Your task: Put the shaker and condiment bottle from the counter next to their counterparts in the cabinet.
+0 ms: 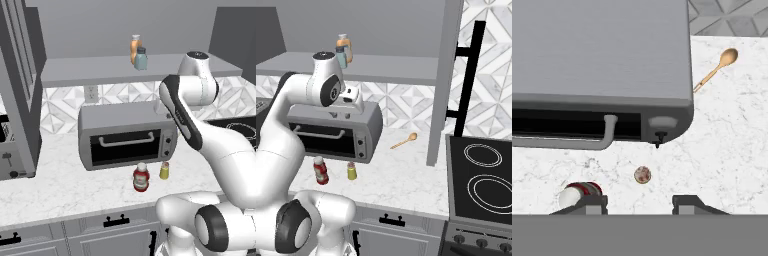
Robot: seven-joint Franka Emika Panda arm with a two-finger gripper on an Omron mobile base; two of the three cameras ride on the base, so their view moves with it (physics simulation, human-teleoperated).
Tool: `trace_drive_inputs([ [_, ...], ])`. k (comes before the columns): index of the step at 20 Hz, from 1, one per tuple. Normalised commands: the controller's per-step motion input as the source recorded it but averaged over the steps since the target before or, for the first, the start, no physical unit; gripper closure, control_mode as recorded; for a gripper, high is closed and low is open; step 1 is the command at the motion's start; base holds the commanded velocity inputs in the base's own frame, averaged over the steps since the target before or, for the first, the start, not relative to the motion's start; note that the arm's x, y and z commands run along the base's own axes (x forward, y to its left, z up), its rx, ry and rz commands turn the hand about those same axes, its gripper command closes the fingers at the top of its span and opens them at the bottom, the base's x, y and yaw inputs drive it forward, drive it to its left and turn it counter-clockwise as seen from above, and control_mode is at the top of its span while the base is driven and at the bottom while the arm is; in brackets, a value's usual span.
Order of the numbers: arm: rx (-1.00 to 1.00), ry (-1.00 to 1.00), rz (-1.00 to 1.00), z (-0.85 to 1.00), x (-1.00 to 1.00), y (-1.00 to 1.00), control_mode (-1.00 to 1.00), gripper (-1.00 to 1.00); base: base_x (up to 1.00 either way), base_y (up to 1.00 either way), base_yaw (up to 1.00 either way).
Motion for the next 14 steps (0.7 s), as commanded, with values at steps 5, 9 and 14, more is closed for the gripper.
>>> trace_drive_inputs([
  [5,0.00,-0.07,0.00,0.00,-0.28,0.00,-1.00,-1.00,0.00,0.00,0.00],
  [9,0.00,-0.08,0.00,-0.06,-0.40,-0.02,-1.00,-1.00,0.00,0.00,0.00],
  [14,0.00,-0.13,0.00,-0.05,-0.53,-0.01,-1.00,-1.00,0.00,0.00,0.00],
])
